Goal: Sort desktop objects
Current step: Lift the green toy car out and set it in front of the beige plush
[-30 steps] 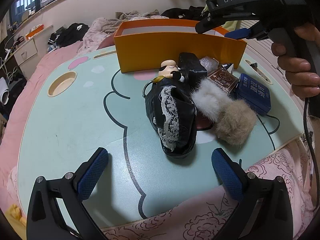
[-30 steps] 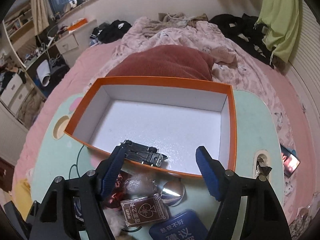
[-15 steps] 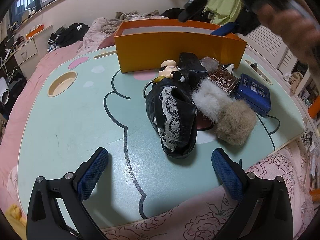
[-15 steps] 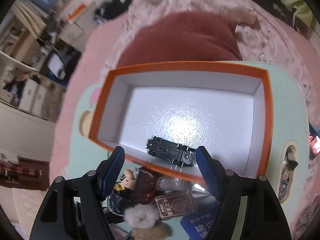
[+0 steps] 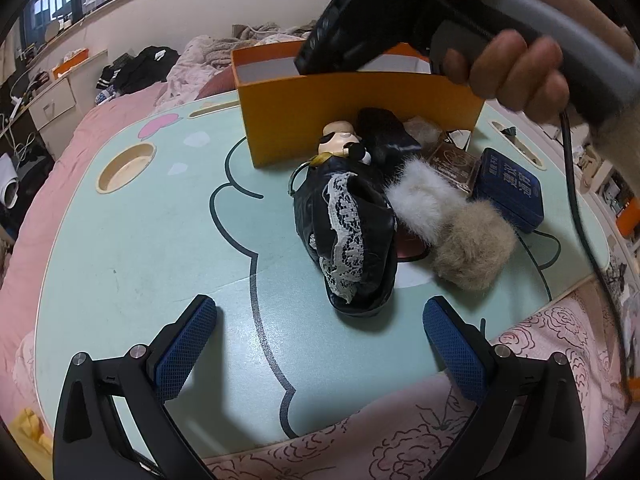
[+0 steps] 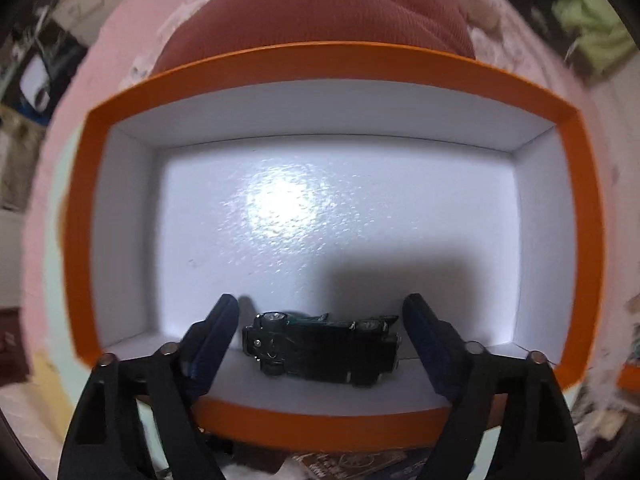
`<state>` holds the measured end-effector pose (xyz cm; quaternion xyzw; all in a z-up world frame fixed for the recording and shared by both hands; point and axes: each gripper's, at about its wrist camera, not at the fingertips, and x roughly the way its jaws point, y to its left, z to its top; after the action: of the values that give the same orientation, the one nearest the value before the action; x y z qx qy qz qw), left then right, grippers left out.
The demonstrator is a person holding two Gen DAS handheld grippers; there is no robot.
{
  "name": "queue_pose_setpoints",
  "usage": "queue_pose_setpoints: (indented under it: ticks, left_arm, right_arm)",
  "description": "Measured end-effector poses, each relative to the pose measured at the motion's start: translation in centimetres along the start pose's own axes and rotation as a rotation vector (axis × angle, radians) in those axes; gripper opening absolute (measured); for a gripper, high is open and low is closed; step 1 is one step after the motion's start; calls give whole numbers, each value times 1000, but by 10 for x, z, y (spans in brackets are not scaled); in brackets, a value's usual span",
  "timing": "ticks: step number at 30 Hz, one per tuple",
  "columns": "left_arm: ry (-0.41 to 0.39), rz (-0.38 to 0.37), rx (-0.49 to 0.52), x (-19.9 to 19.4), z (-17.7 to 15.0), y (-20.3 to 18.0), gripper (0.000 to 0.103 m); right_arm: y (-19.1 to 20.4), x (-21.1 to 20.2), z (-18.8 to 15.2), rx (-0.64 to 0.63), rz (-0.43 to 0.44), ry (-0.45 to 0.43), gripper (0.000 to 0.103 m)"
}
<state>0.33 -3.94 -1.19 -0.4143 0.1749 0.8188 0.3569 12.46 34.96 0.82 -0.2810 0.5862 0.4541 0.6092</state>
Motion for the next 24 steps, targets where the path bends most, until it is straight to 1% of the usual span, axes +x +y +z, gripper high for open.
queue_pose_setpoints:
  ticks: [1,9,12,13,15,16,19,21,22,24]
  left_arm:
    - [0,0,0,0,0,0,103]
    - [-1,-3,3,-1,0,0,103]
    - [-1,-3,5,-1,0,0,103]
    - [-1,-3,5,0,0,-1,103]
    - [-1,-3,5,-1,0,0,103]
    - [-1,-3,5,-1,0,0,103]
    - [-2,-4,6,-1,0,0,103]
    - [-1,-4,7,0,0,-1,103]
    - [-1,-4,7,-1,-1,0,103]
    - [-1,-5,8,-1,0,0,103]
  right_arm:
    - [1,1,-4,-9,-20,-10,75]
    - [-5,2,-20,-3,-14,-78,74]
    - [-18,-19,-24,27,68,-165,74]
    - [-24,-34,-29,33,98,-222,74]
    - [-34,-64,-37,43,121,-316,74]
    - [-43,-86,-49,44,142,-384,74]
    - [-54,-125,-82,16,203,-491,74]
    - [-53,-144,-117,-19,243,-528,74]
    - [-55,-144,-129,-32,251,-533,74]
    - [-55,-136,-166,-64,256,-522,74]
